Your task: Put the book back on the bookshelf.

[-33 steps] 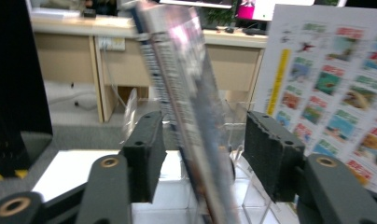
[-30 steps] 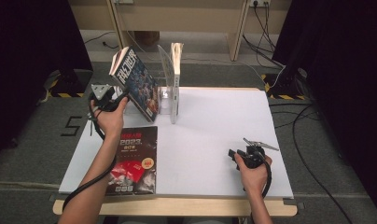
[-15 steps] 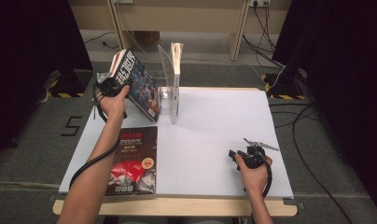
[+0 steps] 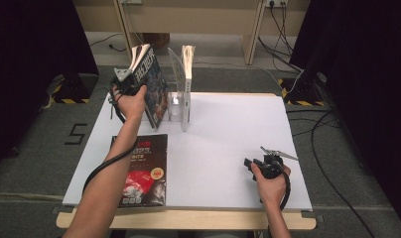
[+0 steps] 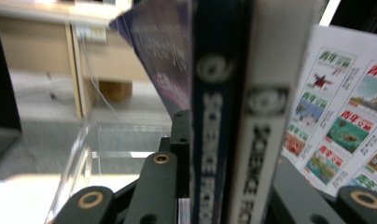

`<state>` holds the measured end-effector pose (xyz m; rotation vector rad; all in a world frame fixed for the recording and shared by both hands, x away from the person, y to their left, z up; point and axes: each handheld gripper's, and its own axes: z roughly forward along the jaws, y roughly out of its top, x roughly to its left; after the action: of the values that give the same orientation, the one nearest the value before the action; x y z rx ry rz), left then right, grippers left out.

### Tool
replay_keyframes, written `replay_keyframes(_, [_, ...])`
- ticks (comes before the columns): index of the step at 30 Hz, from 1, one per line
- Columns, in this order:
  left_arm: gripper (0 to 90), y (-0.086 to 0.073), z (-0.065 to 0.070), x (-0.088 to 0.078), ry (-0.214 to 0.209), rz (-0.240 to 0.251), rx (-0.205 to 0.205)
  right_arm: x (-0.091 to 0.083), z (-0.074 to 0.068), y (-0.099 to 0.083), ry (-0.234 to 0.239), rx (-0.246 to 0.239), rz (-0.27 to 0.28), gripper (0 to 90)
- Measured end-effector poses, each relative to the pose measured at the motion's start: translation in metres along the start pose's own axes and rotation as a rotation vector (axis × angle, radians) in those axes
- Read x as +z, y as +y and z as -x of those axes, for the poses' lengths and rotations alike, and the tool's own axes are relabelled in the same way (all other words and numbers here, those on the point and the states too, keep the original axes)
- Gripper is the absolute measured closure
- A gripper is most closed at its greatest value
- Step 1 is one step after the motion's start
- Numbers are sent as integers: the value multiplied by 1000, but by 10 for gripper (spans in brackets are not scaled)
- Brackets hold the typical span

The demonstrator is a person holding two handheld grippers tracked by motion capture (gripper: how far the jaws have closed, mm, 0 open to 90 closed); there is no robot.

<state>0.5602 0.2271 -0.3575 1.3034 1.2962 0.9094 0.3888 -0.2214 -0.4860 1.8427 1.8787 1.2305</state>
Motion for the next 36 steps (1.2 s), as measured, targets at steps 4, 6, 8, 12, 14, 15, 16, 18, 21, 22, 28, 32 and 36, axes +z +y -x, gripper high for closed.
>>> replay_keyframes(4, [762, 0, 6, -3, 15, 66, 60, 0, 0, 0, 0, 2, 0, 562])
replay_keyframes(6, [760, -1, 10, -3, 22, 86, 107, 0, -1, 0, 0, 2, 0, 562])
replay_keyframes(8, [759, -10, 11, -1, 30, 84, 143, 1, -2, 0, 2, -1, 0, 562])
replay_keyframes(12, [757, -19, 11, -1, 22, 104, 142, -1, -3, 0, -1, -18, 3, 562])
replay_keyframes(14, [753, -21, 10, -2, 5, 106, 152, -1, -3, 0, 3, -12, 4, 562])
replay_keyframes(15, [750, -21, 10, -2, 5, 106, 152, -1, -3, 0, 3, -12, 4, 562])
replay_keyframes(16, [750, -21, 9, -2, -8, 103, 157, -1, -3, 0, 0, -17, 3, 562])
replay_keyframes(18, [742, -22, 9, -4, -34, 88, 175, -1, -3, 0, 3, -15, 0, 562])
replay_keyframes(21, [701, -28, 9, -7, -61, 70, 159, 0, -4, 0, 4, -8, -1, 562])
replay_keyframes(22, [685, -28, 9, -7, -61, 70, 159, 0, -4, 0, 4, -8, -1, 562])
replay_keyframes(28, [600, -32, 9, -6, -78, 48, 126, -1, -3, 0, 3, -10, -3, 562])
replay_keyframes(32, [583, -27, 11, -10, -64, 42, 102, -1, -1, 0, 3, -3, -5, 562])
replay_keyframes(36, [591, -16, 11, -6, -50, 3, 64, -1, -1, 0, 4, -4, -11, 561])
